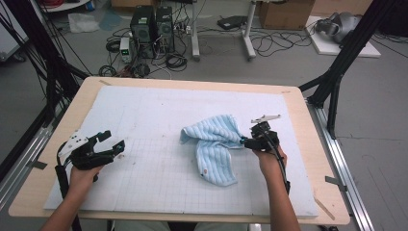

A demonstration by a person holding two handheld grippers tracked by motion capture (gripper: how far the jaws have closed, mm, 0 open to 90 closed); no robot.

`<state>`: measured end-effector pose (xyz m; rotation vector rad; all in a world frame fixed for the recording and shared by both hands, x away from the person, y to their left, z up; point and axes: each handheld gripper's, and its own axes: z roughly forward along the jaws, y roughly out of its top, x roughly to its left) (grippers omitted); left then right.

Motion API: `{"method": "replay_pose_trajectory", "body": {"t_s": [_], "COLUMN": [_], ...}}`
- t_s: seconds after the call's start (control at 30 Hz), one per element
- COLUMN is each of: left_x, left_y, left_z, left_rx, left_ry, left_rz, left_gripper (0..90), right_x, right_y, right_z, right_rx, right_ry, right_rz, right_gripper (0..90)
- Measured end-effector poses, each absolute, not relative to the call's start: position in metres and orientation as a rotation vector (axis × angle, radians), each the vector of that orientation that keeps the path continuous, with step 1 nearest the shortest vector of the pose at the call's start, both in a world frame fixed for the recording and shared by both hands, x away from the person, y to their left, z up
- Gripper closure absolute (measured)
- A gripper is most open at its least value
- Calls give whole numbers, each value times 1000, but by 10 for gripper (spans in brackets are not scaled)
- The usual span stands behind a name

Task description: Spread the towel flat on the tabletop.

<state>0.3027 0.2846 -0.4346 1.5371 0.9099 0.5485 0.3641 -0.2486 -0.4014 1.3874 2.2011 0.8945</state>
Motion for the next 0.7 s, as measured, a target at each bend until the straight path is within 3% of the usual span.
{"method": "replay_pose_trajectory", "body": {"t_s": [0.37,0.7], "left_x": [335,365], "left_y": [223,155], "left_z": [-423,-429], "left_rx": [1630,1781], "left_ry": [801,752], "left_rz": [411,335], "left_gripper": [272,278], "right_x": [330,325], "right_y": [-258,-262], "right_z": [-397,-408], "right_rx": [1266,1234], "right_ry": [2220,2267], "right_rz": [1152,1195], "right_gripper": [374,289]}}
